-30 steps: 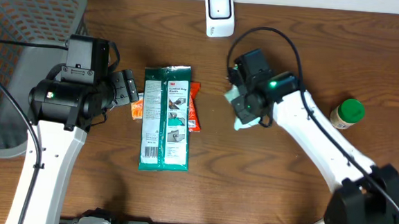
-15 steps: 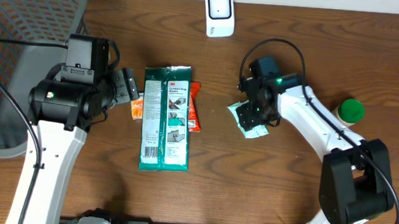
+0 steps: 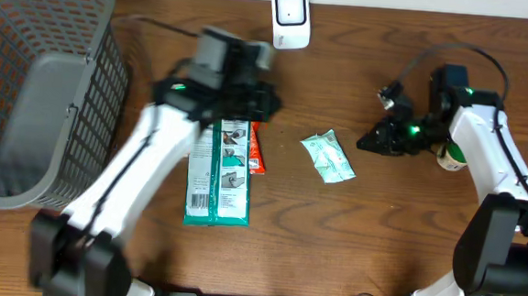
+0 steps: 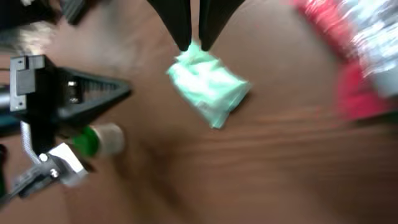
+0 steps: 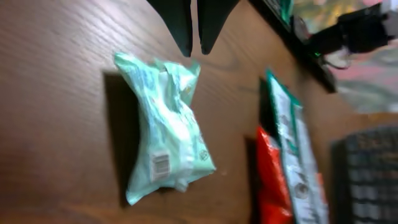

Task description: Scan the item barcode

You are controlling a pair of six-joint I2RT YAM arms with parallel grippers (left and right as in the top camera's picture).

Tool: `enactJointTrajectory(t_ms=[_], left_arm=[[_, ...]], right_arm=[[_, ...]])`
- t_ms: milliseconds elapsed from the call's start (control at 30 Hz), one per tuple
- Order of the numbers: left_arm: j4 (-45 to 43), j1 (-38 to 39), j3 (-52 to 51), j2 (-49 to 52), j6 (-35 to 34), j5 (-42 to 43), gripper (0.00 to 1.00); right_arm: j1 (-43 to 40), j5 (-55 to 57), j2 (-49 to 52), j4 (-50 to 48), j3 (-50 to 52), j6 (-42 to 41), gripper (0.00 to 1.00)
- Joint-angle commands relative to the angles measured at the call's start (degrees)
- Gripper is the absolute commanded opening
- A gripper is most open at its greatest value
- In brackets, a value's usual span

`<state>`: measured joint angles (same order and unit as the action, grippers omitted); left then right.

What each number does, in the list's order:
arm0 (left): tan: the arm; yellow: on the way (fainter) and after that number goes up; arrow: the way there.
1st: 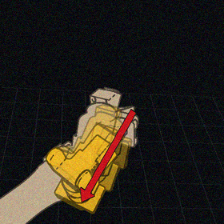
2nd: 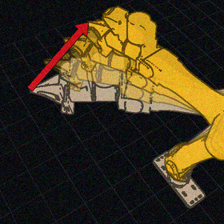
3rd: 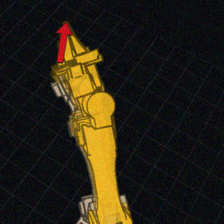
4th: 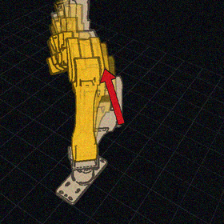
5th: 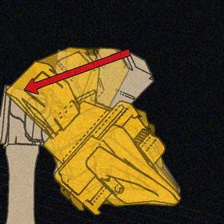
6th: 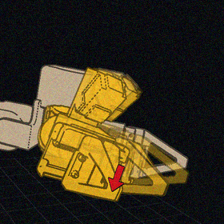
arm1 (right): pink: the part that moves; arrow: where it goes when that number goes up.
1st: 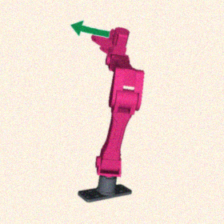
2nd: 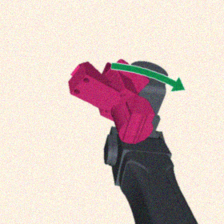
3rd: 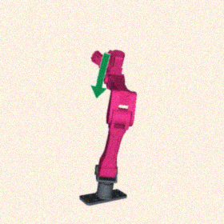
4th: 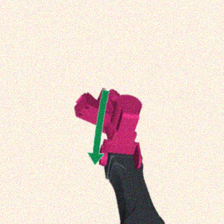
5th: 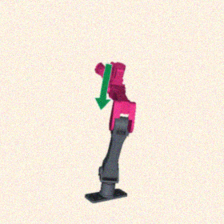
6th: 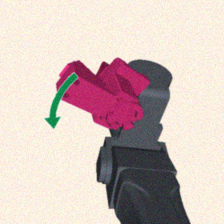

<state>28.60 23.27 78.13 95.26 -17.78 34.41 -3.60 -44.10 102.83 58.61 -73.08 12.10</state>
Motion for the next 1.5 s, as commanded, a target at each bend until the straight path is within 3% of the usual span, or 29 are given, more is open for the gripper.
enactJointTrajectory(t_ms=[0, 233, 433, 633, 1100, 1300, 1467], left_arm=[[-8.0, 4.1, -0.5, 7.5, 0.4, 8.6, 0.07], [-16.7, 7.6, -0.5, 19.0, 0.4, 8.7, 0.07], [-18.9, 8.1, -0.5, 24.4, 0.4, 8.7, 0.07], [-19.3, 8.2, -0.5, 28.6, 0.4, 8.6, 0.07], [-17.8, 8.2, -0.4, 30.6, 1.1, 3.9, 0.07], [-17.9, 7.9, 1.0, 23.0, 1.1, 3.9, 0.08], [-18.3, 7.9, 1.0, 16.6, 1.1, 3.9, 0.1]], right_arm=[[0.1, -12.0, -0.9, -5.2, 7.3, 2.3, 0.01], [2.6, -13.2, -0.9, -30.0, 22.6, -9.1, 0.01], [3.0, -13.2, -0.9, -42.2, 27.3, -15.8, 0.01], [3.8, -9.4, -0.9, -42.8, 28.5, -15.8, 0.01], [6.3, 8.6, -0.9, -37.8, 37.9, -25.0, 0.01], [6.3, -11.2, -1.2, -30.8, 31.2, -19.3, 0.01], [6.3, -15.8, -1.2, -27.3, 25.7, -16.0, 0.01]])
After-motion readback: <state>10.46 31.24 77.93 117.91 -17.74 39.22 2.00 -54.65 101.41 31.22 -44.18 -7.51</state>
